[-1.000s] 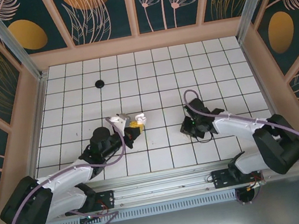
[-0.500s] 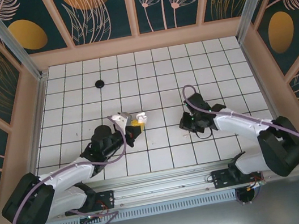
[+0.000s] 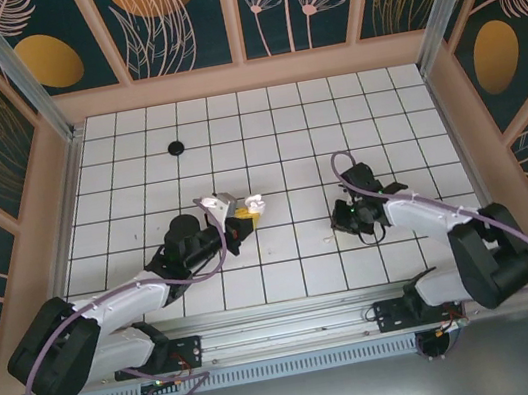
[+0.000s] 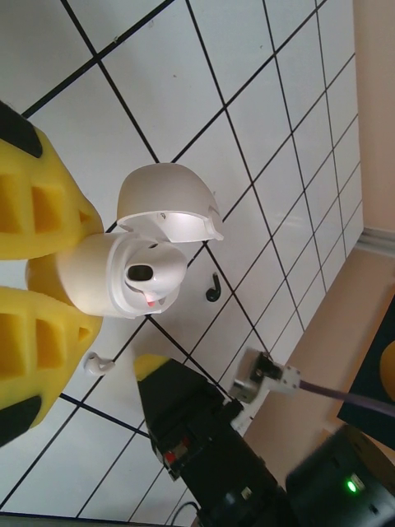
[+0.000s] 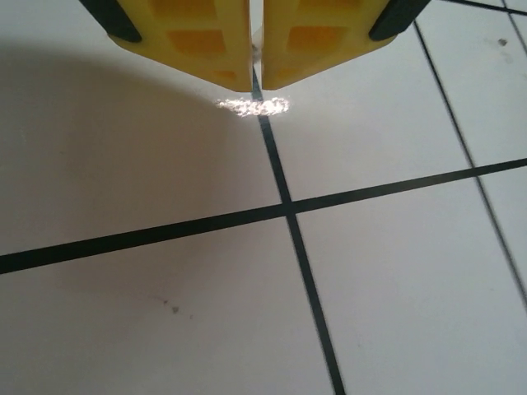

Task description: Insert the wireless bluetooth earbuds into the charging case

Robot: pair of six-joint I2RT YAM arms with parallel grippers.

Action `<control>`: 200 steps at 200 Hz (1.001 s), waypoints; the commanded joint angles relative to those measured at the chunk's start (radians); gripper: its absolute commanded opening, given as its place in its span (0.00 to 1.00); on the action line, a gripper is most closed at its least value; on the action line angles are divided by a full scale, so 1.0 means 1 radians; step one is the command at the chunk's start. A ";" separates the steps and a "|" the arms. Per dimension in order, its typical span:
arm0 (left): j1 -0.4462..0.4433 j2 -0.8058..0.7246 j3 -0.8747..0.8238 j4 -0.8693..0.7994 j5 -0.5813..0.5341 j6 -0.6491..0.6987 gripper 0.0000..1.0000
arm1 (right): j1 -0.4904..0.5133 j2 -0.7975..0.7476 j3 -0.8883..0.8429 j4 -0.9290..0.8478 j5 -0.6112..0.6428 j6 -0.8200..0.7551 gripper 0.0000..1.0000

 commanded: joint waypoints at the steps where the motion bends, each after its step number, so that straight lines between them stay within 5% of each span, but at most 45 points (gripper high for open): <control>1: 0.003 -0.039 -0.001 0.006 0.003 0.000 0.00 | -0.005 0.062 0.018 0.026 -0.064 -0.045 0.10; 130: 0.002 -0.105 -0.045 0.001 -0.021 -0.014 0.00 | 0.042 -0.172 -0.173 0.019 -0.124 0.122 0.08; 200: 0.001 -0.118 -0.045 -0.016 -0.022 -0.016 0.00 | 0.064 -0.135 -0.139 0.044 -0.129 0.112 0.08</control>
